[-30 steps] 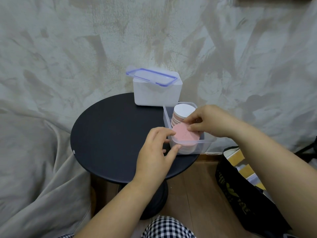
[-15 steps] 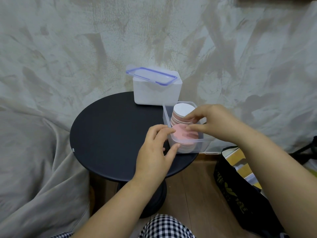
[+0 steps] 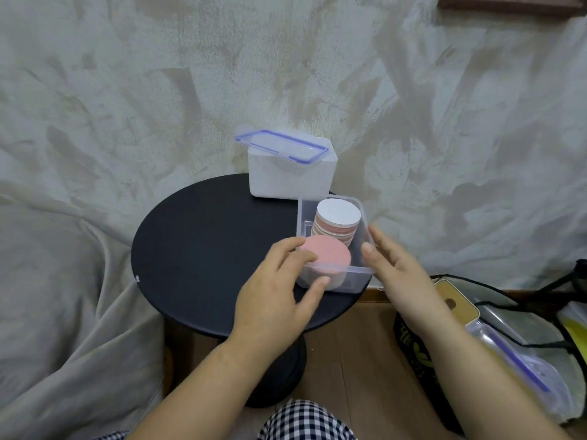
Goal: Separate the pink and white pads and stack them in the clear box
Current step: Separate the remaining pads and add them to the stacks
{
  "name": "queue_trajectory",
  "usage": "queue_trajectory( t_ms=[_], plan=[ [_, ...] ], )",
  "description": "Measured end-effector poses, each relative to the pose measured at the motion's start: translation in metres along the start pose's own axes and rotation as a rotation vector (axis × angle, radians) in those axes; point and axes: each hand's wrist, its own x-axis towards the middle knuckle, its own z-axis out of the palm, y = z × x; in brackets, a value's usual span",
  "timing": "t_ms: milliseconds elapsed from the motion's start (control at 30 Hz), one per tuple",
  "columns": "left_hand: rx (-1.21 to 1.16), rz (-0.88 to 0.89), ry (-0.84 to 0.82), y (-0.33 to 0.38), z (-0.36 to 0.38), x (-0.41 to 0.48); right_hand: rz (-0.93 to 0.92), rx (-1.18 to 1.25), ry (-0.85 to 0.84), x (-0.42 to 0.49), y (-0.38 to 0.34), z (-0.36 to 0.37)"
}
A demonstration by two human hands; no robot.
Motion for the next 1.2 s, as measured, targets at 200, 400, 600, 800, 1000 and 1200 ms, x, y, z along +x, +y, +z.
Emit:
queue_trajectory(
  t_ms=[200,400,600,800,1000,1200],
  plan=[
    [-0.053,-0.178,0.077,-0.024,-0.031,-0.007,-0.069,0.122,-0.123,-0.031,-0.004,0.034],
    [-0.096,-0.302,0.195,-0.019,-0.05,-0.022,0.006,0.141,0.081,-0.004,0.0,0.031],
    [-0.119,-0.417,0.166,0.002,-0.042,-0.041,0.079,0.171,-0.151,0.036,0.013,0.022],
    [-0.166,-0.434,0.171,-0.001,-0.04,-0.038,0.054,0.15,-0.045,0.025,0.018,0.028],
    [-0.29,-0.499,0.21,-0.021,-0.052,-0.037,-0.038,0.076,0.151,0.008,0.016,0.047],
    [-0.297,-0.518,0.221,-0.055,-0.068,-0.021,-0.058,0.074,0.155,0.019,0.007,0.07]
  ],
)
